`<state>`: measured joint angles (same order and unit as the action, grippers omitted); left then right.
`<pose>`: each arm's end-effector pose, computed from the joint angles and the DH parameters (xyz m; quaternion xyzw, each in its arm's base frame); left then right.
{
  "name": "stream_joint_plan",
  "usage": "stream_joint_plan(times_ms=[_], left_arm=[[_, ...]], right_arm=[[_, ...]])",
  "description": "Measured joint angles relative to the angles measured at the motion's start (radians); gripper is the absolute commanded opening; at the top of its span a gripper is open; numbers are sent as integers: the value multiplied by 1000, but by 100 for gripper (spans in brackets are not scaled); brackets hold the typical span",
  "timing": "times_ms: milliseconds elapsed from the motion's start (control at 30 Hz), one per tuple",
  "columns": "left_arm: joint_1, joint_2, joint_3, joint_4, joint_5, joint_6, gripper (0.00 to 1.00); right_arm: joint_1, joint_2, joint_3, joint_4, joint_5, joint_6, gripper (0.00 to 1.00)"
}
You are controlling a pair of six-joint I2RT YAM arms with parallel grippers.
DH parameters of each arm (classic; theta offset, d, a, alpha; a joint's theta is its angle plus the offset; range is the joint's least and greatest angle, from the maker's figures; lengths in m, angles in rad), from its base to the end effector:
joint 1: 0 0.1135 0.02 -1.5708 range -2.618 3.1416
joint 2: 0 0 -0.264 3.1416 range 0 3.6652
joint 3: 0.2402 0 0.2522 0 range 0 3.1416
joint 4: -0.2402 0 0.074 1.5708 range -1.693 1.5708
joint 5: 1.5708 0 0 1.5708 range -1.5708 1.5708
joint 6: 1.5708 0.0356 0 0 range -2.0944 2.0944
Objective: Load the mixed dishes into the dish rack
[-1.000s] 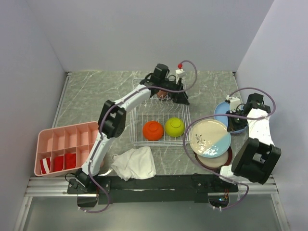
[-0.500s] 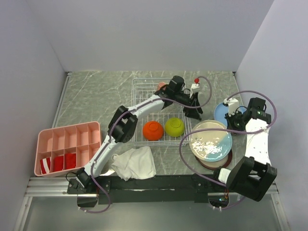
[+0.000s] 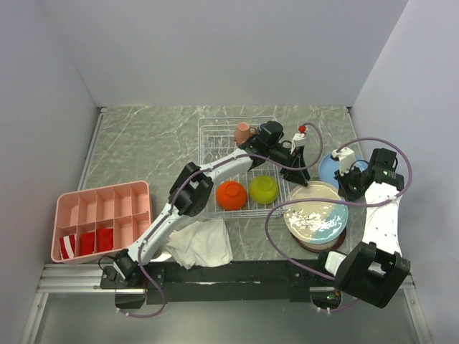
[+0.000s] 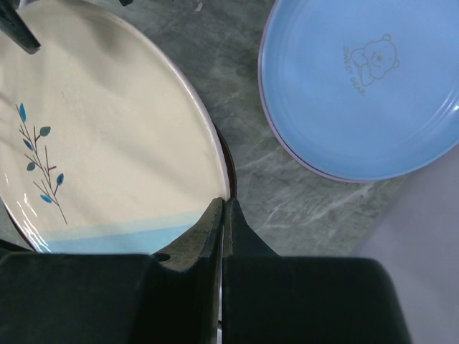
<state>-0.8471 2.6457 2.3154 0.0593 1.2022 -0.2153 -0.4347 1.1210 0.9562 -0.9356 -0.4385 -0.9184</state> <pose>0.3638 -0.4619 0.1932 0.5293 0.5178 -0.6410 0.2022 0.1922 -0.0726 0.2755 -0.2765 0.9094 0.0225 0.3098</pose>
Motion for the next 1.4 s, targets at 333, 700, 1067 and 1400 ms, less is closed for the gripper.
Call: stream_joint_plan(times_ms=[333,700,1067,1400], left_arm=[[-21,16,58,-84,-120,128,65],[-38,-48,-26,-64,-182,135,62],[-51,-23,27,-91,-164,135,47],[-65,-18,33,-126,-144,108,1]], right_arm=[[-2,0,12,8,-12,-23,0],[-2,2,-7,36,-19,-14,0],[-2,-37,3,21,-45,-27,0],[-2,-57,21,-26,-71,-34,7]])
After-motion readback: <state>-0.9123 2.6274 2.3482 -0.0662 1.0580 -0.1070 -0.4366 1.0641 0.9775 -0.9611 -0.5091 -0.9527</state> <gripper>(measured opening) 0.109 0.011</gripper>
